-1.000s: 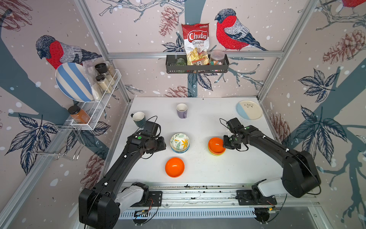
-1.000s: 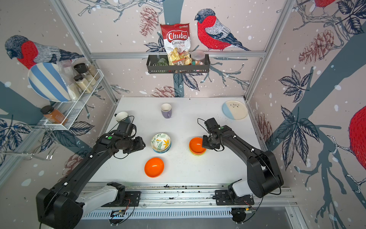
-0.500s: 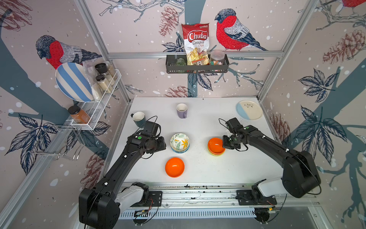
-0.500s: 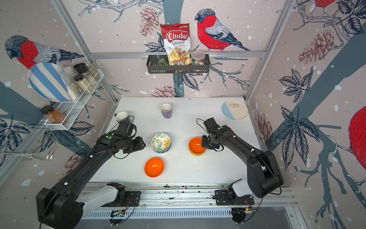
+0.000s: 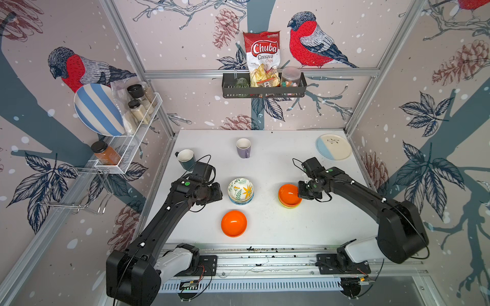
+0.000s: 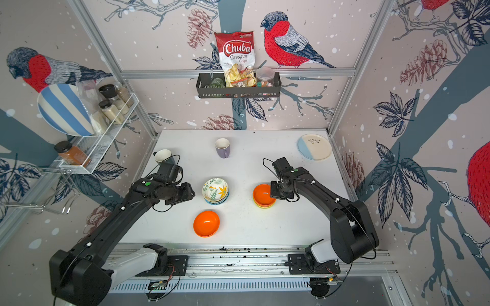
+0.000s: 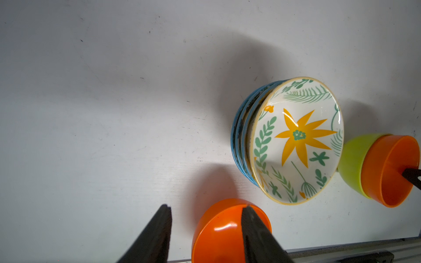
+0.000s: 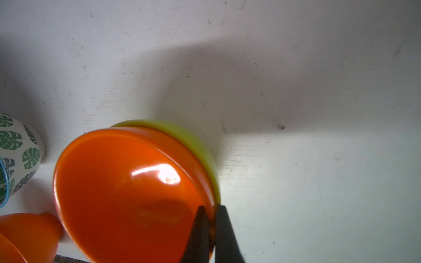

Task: Stack the bowls
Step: Place the bowl on the bowl.

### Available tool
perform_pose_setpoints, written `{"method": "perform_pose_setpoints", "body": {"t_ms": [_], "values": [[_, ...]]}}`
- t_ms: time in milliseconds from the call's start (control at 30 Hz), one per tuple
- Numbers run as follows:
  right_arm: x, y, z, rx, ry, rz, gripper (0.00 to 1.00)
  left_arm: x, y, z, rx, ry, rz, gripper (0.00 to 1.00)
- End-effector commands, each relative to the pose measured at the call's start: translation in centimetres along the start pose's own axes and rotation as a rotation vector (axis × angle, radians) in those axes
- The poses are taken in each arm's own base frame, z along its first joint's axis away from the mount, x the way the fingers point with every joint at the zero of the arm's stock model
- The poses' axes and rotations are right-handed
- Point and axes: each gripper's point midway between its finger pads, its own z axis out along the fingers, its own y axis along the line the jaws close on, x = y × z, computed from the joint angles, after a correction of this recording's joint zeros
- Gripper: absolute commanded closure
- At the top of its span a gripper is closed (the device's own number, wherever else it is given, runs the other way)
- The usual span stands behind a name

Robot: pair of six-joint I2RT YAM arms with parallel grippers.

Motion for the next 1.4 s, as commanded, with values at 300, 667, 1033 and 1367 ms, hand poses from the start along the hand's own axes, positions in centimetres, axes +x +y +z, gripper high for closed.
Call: {"method": "perform_pose_setpoints", "body": {"t_ms": [300,667,1033,1367], "values": [[-0.02,0.27,-0.16,-0.006,0.003,-0.026,0.99,-0.25,-0.15,-0.08,0.005,-0.006,0.009,0.48],[0.09,0.13,-0.33,0.002,0.006,-0.027,0.98,-0.21,-0.09,-0.1,0.003,-0.006,0.008,0.48],[0.31,0.29,-0.1,0.001,0.019,-0.033,0.9,-0.24,-0.15,-0.16,0.008,-0.011,0.008,0.48],[0.32,0.34,-0.2,0.001,0.017,-0.034,0.79,-0.21,-0.17,-0.13,0.009,-0.01,0.01,0.47]]}}
